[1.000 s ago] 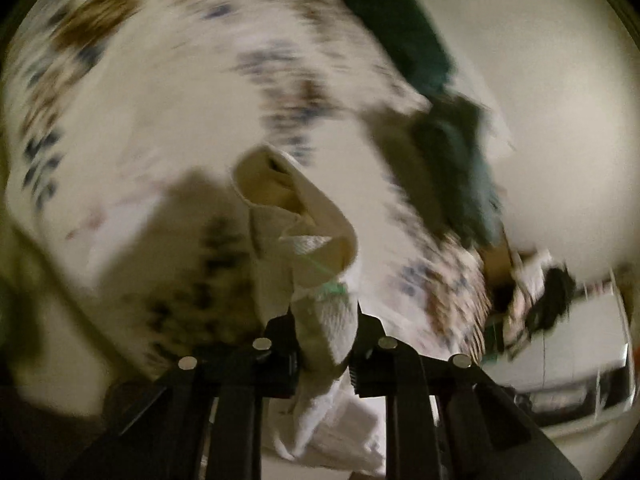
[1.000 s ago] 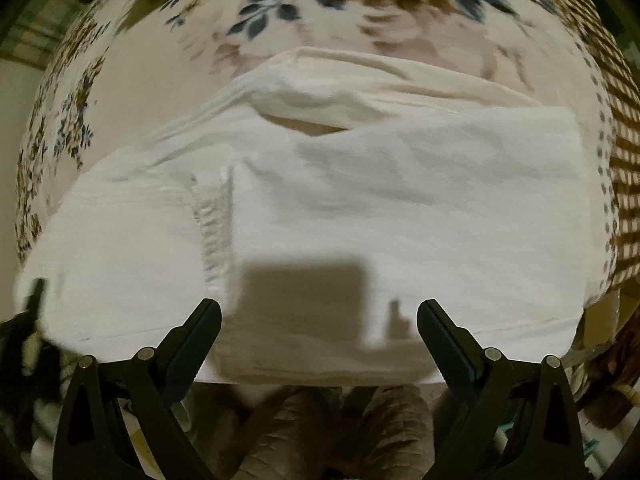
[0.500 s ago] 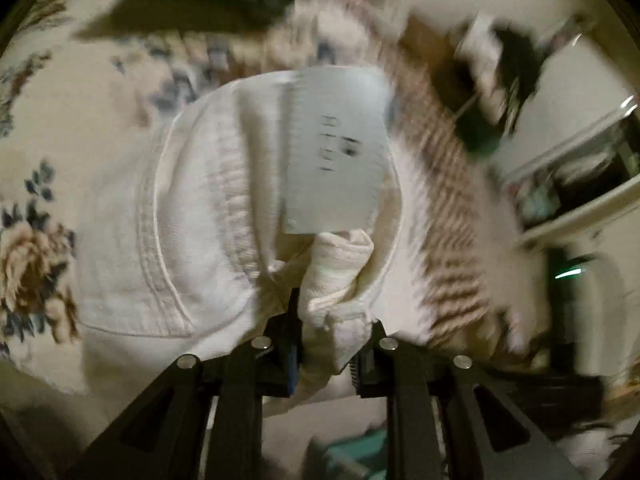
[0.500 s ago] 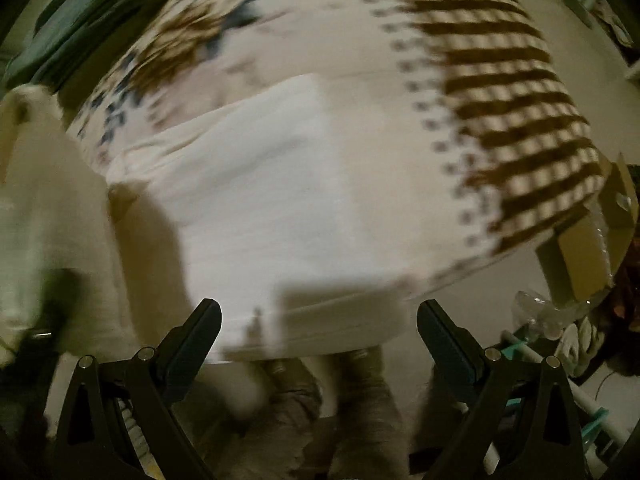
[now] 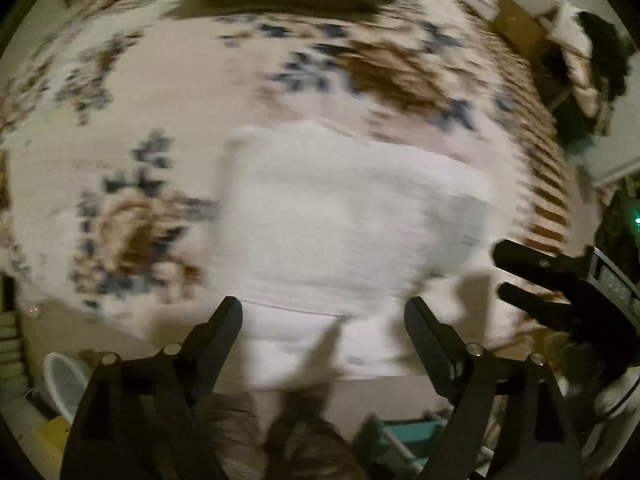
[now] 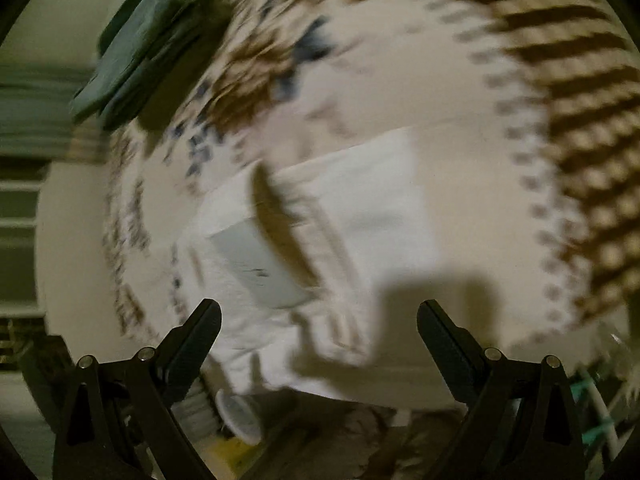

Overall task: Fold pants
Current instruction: 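Grasp the waistband with the right gripper and fold it over the stack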

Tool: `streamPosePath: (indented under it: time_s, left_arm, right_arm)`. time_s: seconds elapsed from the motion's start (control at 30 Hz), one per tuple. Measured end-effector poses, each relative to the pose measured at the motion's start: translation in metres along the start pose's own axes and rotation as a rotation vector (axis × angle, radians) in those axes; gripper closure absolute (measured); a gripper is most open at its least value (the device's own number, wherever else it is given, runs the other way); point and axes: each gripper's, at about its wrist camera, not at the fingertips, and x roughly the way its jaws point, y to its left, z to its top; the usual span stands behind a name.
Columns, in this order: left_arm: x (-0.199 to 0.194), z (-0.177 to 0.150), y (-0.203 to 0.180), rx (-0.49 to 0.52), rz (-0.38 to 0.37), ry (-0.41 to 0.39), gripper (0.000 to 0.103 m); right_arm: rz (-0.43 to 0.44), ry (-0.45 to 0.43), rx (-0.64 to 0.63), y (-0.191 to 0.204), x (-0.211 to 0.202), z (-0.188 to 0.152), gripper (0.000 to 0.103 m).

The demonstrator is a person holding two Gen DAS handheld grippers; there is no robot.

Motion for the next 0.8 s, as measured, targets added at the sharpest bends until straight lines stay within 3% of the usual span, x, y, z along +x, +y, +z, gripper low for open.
streamPosePath:
  time_s: [0.13, 0.2, 0.23, 0.27, 0.37, 0.6, 0.8]
  left_arm:
    - [0.015, 0.006, 0.043, -0.052, 0.11, 0.03, 0.02]
    - [0.017, 0.009, 0.057, -0.081, 0.134, 0.022, 0.02]
    - [0.016, 0.01, 0.063, -0.093, 0.141, 0.016, 0.02]
    - [0.015, 0.011, 0.068, -0.106, 0.146, 0.009, 0.02]
    - [0.014, 0.013, 0.074, -0.129, 0.136, 0.002, 0.02]
    - [0.005, 0.02, 0.058, -0.135, 0.028, -0.02, 0.019]
    - [0.022, 0.03, 0.034, -0.13, -0.046, 0.012, 0.019]
  right_arm:
    - [-0.013, 0.11, -0.027, 0.006, 0.051, 0.004, 0.003]
    - [-0.057, 0.111, -0.061, 0.011, 0.064, 0.001, 0.005]
    - [-0.092, 0.088, -0.079, 0.015, 0.066, -0.002, 0.019]
    - [-0.126, 0.058, -0.092, 0.019, 0.065, -0.003, 0.051]
    - [-0.155, -0.001, -0.092, 0.03, 0.053, -0.007, 0.065]
    - [-0.184, -0.169, 0.017, 0.017, -0.035, -0.026, 0.071]
    - [-0.266, -0.247, 0.214, -0.068, -0.096, -0.045, 0.071]
